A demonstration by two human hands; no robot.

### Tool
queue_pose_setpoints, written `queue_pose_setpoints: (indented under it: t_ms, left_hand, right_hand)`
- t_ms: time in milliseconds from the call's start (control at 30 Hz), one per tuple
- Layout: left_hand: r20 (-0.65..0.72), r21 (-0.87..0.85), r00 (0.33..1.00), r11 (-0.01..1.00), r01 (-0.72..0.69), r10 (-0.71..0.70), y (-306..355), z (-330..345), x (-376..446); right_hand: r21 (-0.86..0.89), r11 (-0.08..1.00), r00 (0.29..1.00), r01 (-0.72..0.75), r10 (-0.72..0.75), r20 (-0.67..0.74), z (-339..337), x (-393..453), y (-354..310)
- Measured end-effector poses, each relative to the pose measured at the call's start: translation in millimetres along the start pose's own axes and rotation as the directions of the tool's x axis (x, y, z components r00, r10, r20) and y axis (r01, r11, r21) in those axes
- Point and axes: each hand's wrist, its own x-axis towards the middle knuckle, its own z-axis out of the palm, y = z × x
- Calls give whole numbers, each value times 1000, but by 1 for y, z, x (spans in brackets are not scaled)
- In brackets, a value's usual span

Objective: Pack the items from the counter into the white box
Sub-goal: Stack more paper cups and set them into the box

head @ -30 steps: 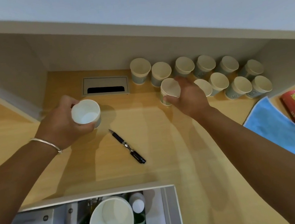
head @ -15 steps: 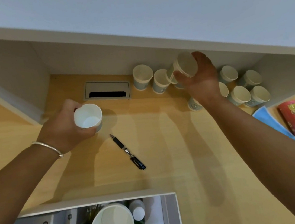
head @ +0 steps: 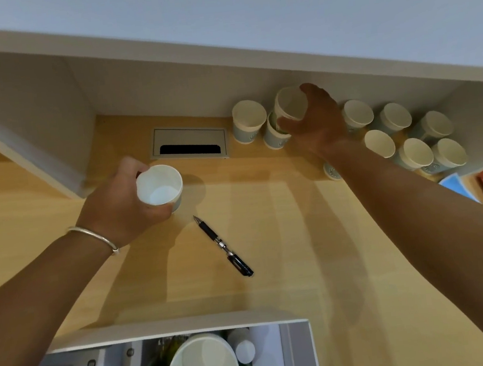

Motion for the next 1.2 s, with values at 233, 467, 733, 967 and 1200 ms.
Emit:
queue_pose_setpoints:
  t_ms: [233,467,733,967,1200]
  left_hand:
    - [-9,-9,1000,1000,-25,25,-1,-1,1]
    - [-10,-13,1000,1000,-21,20,-3,0,1]
    - [-12,-31,1000,999,-19,18,-3,-1,0]
    - [-19,-10,999,999,-33,33,-1,-1,1]
    - [-14,15,999,999,-35,35,0,-2,0]
  right_hand:
    - [-83,996,987,35,-22,157,10,-2,-3]
    - [-179,983,983,45,-12,181,25,-13,-6]
    - [-98,995,1000,1,2,29,20,-21,-2]
    - [275,961,956,-9,89,-281,-4,-23,-21]
    - [398,916,958,49,69,-277,12,-17,-59]
